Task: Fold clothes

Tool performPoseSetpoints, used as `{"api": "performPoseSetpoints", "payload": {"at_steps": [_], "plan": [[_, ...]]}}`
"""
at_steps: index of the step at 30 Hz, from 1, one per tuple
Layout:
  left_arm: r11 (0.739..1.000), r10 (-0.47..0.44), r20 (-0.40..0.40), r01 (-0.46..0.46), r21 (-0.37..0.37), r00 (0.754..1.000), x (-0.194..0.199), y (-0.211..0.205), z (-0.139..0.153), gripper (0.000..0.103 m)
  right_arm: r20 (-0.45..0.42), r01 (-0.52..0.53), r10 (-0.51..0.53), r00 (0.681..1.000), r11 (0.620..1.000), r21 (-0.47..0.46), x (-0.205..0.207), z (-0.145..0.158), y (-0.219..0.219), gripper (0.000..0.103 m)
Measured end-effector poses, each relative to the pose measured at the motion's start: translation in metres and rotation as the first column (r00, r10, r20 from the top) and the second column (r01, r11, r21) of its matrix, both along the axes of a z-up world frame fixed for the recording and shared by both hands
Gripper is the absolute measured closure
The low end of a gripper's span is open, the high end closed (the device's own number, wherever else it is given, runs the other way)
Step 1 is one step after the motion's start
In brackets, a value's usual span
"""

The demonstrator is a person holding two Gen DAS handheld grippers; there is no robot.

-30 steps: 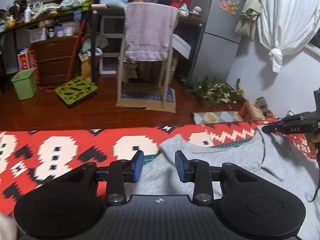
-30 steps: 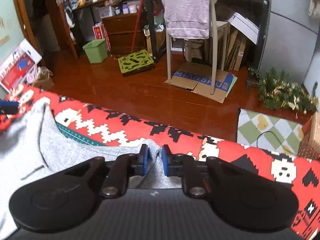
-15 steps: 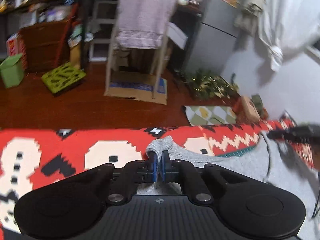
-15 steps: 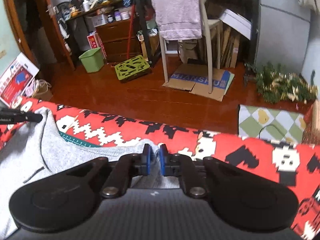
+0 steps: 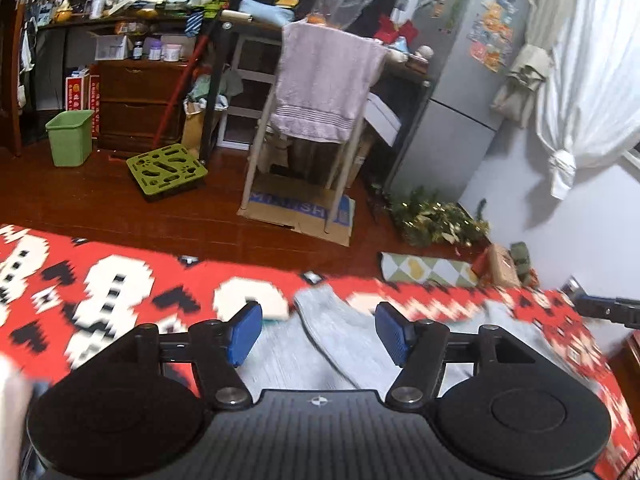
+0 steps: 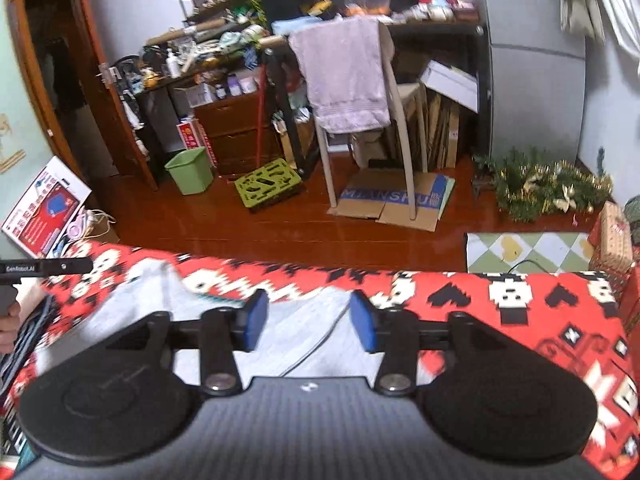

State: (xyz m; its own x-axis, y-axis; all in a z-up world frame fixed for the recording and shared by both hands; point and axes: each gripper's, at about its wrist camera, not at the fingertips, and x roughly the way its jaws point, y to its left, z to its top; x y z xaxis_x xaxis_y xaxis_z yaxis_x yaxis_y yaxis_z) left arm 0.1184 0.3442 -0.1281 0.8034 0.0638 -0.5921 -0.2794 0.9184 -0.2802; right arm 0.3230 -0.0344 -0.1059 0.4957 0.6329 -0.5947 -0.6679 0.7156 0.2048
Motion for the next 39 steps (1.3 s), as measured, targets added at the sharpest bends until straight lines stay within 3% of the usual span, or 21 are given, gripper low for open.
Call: {"api": "performPoseSetpoints", "payload": {"at_steps": [6, 12, 19, 27, 32, 39], "plan": [[0.999, -0.037, 0.007, 0.036, 0.022, 0.999, -0.069, -0.060, 0.011, 0.037, 0.054, -0.009, 0.012, 0.998, 0.999, -0.048, -0.110, 0.003, -0.005, 0.028], [0.997, -0.081, -0.028, 0.082, 0.010, 0.996, -0.122, -0.115, -0.005, 0.036, 0.037, -0.013, 0.015, 0.999, 0.998, -0.061, -0.214, -0.017, -0.010, 0.026], [0.992, -0.126, -0.051, 0.127, 0.017, 0.991, -0.169, -0.164, -0.030, 0.031, 0.004, 0.049, -0.049, 0.999, 0.998, -0.043, -0.300, -0.044, -0.020, 0.008], [0.986, -0.114, -0.066, 0.121, 0.116, 0.991, -0.197, -0.193, -0.046, 0.027, 0.052, 0.103, -0.098, 0.994, 0.988, -0.112, -0.341, -0.080, -0.022, 0.001], [0.988, -0.100, -0.102, 0.111, 0.110, 0.990, -0.198, -0.194, -0.059, 0.026, 0.039, 0.108, -0.104, 0.994, 0.985, -0.135, -0.347, -0.098, -0.021, 0.001], [0.985, -0.087, -0.143, 0.106, 0.137, 0.986, -0.199, -0.195, -0.076, 0.009, 0.121, 0.124, -0.102, 0.987, 0.974, -0.191, -0.360, -0.113, -0.015, 0.000]]}}
